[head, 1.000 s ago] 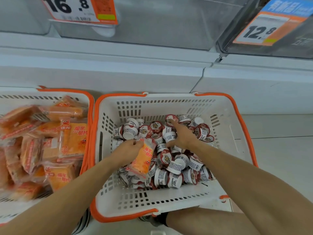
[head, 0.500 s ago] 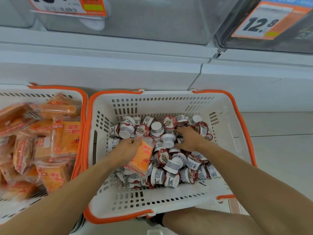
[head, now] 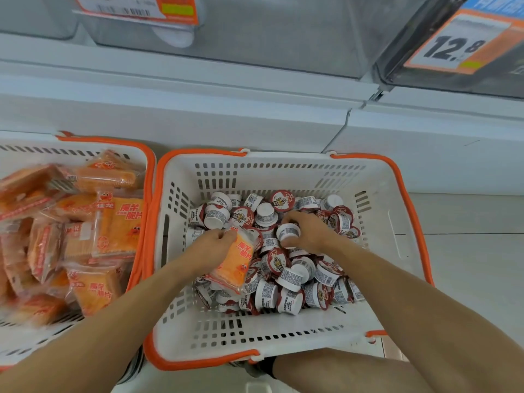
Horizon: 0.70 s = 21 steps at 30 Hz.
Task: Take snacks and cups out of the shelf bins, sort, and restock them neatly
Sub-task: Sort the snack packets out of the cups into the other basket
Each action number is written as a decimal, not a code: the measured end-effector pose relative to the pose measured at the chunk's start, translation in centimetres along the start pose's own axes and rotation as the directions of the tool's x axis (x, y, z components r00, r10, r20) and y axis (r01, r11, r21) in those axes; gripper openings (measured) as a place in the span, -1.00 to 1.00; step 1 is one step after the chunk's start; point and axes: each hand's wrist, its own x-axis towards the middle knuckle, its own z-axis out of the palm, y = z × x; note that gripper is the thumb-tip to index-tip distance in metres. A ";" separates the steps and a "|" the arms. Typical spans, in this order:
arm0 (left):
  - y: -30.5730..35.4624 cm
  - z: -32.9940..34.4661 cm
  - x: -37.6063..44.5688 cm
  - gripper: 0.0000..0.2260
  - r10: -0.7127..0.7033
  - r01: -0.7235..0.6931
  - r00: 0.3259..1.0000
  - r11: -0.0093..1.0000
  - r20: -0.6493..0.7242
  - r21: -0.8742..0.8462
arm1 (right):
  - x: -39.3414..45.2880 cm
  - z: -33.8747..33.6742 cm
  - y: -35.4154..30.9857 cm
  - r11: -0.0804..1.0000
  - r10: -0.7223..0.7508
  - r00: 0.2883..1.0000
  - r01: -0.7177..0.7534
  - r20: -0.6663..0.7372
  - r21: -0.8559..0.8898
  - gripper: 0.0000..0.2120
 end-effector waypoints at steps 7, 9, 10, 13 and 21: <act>0.3 -1.6 -1.1 -0.60 0.003 -0.005 0.996 1.000 -0.091 -0.026 | -1.9 -1.0 0.3 0.962 0.100 0.991 -0.074 -0.086 0.264 -0.63; 0.4 -1.8 -1.6 -0.56 0.004 -0.008 0.996 0.999 -0.093 -0.043 | -1.7 -0.6 0.2 0.973 0.147 0.988 -0.137 -0.042 0.186 -0.50; 0.3 -1.8 -1.7 -0.54 0.008 -0.012 0.996 0.999 -0.088 -0.048 | -1.4 -0.4 0.0 0.972 0.181 0.983 -0.176 -0.018 0.153 -0.37; 0.2 -1.6 -2.2 -0.53 0.004 -0.010 0.996 0.998 -0.084 -0.060 | -0.5 0.4 -0.9 0.957 0.261 0.965 -0.257 -0.008 0.135 -0.12; -0.6 -0.9 -2.1 -0.61 -0.001 0.000 0.998 1.000 -0.061 -0.021 | 0.2 2.0 -1.5 0.941 0.310 0.941 -0.284 -0.133 0.184 -0.15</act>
